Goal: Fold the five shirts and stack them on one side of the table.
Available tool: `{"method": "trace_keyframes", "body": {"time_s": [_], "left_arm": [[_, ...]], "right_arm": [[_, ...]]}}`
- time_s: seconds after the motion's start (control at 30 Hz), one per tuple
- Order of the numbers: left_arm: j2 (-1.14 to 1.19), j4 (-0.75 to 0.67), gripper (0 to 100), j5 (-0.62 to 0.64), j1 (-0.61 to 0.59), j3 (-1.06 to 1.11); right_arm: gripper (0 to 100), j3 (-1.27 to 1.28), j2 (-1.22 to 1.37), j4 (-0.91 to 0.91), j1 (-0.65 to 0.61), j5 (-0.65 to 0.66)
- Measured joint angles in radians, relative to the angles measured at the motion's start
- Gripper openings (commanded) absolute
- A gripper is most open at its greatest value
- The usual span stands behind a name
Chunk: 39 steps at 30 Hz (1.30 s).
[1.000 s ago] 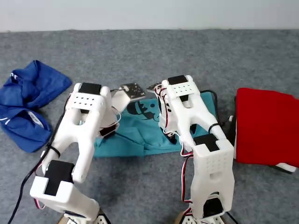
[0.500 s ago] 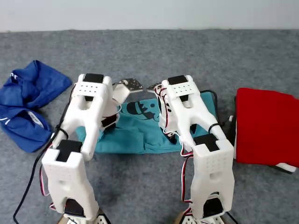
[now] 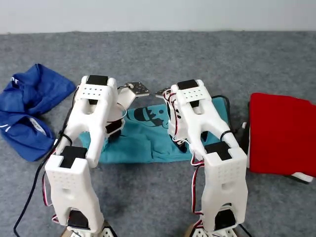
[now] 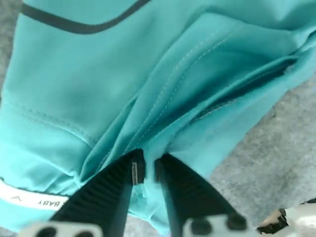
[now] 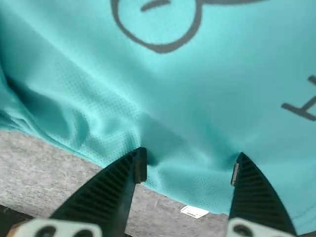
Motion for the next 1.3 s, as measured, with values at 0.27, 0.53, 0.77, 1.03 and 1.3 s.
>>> {"method": "trace_keyframes", "body": {"time_s": [0.27, 0.53, 0.77, 1.03, 1.3], "left_arm": [[0.0, -0.046, 27, 0.089, -0.072, -0.061], [0.0, -0.041, 26, 0.172, -0.083, -0.1], [-0.002, 0.038, 27, 0.368, -0.086, -0.341], [-0.144, 0.044, 27, 0.471, -0.161, -0.347], [-0.367, 0.044, 27, 0.479, -0.23, -0.107]], "right_arm": [[28.1, 0.054, 0.0, 0.0, 0.0, 0.0], [28.1, 0.114, -0.055, -0.044, 0.0, -0.002], [28.1, 0.114, -0.226, -0.044, 0.055, 0.0], [28.4, 0.123, -0.299, -0.081, 0.226, 0.0], [28.4, 0.104, -0.167, -0.144, 0.322, -0.002]]}}
